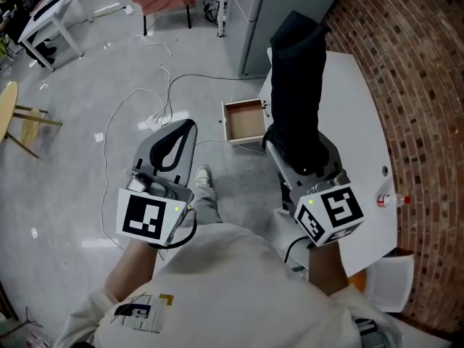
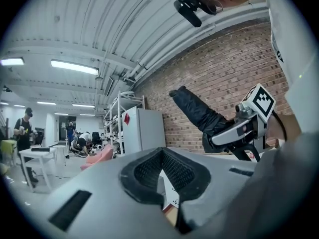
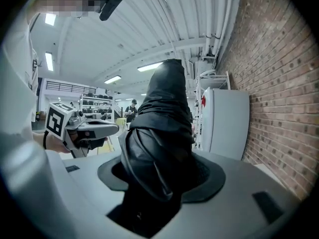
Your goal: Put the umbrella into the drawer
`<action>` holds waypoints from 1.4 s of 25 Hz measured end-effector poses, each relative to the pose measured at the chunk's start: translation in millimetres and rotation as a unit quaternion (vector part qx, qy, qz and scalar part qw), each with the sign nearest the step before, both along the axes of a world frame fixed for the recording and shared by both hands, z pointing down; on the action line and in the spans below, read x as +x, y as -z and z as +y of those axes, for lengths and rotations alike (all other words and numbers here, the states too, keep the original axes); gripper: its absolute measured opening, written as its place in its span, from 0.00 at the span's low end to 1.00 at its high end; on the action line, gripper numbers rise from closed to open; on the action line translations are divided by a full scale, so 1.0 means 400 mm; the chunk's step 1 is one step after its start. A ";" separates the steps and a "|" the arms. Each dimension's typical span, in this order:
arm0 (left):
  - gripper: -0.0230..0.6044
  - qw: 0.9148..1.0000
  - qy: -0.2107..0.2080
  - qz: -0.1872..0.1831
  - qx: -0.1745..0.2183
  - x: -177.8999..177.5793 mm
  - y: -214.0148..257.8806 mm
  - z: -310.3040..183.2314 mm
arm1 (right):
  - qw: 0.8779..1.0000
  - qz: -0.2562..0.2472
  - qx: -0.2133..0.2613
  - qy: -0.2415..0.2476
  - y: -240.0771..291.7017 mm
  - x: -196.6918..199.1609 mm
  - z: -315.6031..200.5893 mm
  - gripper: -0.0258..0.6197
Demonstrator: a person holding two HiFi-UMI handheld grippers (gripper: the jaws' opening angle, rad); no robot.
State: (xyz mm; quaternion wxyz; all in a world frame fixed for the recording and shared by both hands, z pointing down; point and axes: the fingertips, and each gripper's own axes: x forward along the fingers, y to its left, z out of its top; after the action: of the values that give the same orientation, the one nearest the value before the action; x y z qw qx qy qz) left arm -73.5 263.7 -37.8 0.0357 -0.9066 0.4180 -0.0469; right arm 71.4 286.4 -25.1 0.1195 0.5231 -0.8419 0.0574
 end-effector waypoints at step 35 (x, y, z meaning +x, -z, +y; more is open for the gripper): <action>0.05 0.984 -0.009 -0.058 -0.168 0.045 -0.602 -0.883 | 0.946 0.115 -0.302 0.006 -0.874 0.086 -0.852 0.43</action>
State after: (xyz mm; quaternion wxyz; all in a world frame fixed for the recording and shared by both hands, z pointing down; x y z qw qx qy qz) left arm -55.6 -89.7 203.0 -0.0927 -0.8992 0.3927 -0.1690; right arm 105.8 -54.3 324.5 0.3679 0.4605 -0.7688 0.2481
